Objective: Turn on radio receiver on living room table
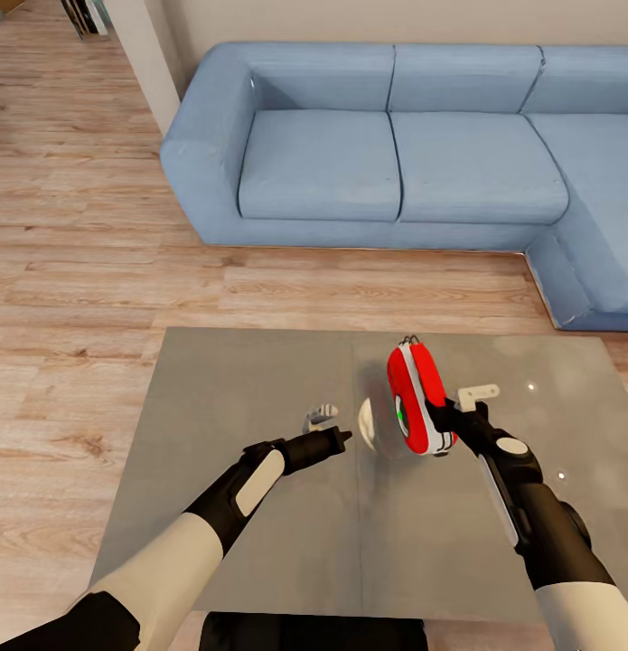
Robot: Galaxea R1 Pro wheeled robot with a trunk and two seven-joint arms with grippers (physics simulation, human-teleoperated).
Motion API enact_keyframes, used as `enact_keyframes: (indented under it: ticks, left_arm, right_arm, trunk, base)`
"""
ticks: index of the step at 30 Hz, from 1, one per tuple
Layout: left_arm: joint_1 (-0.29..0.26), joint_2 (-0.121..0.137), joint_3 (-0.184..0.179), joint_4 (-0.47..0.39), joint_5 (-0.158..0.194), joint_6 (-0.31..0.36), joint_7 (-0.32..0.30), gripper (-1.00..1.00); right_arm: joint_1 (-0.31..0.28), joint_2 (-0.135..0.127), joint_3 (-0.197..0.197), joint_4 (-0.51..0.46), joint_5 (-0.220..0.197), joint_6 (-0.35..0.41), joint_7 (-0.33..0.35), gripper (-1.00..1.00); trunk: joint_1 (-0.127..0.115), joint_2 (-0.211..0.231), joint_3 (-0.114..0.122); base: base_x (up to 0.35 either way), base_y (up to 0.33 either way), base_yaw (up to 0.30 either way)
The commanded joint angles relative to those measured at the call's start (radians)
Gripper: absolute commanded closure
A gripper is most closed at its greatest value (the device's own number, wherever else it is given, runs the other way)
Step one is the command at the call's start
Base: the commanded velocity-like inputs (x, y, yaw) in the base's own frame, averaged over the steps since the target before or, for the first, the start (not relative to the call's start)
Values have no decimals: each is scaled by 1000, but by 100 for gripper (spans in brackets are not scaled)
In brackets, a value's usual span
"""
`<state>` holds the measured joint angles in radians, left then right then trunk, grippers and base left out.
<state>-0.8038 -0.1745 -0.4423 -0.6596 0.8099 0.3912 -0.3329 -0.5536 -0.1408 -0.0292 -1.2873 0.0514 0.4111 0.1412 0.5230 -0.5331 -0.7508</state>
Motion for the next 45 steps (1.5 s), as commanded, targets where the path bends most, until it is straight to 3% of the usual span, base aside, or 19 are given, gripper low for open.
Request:
enact_keyframes:
  ticks: [1, 18, 19, 45]
  left_arm:
    - [0, 0, 0, 0, 0, 0, 0, 100]
    - [0, 0, 1, 0, 0, 0, 0, 100]
    - [0, 0, 1, 0, 0, 0, 0, 100]
    - [0, 0, 1, 0, 0, 0, 0, 100]
  right_arm:
    - [0, 0, 0, 1, -1, -1, -1, 100]
    - [0, 0, 0, 6, -2, -3, -2, 100]
    - [0, 0, 0, 7, -2, -3, -2, -100]
    - [0, -3, 0, 2, 4, -2, 3, -100]
  trunk:
    - [0, 0, 0]
    - [0, 0, 0]
    - [0, 0, 0]
    - [0, 0, 0]
  base:
    - [0, 0, 0]
    - [0, 0, 0]
    - [0, 0, 0]
    - [0, 0, 0]
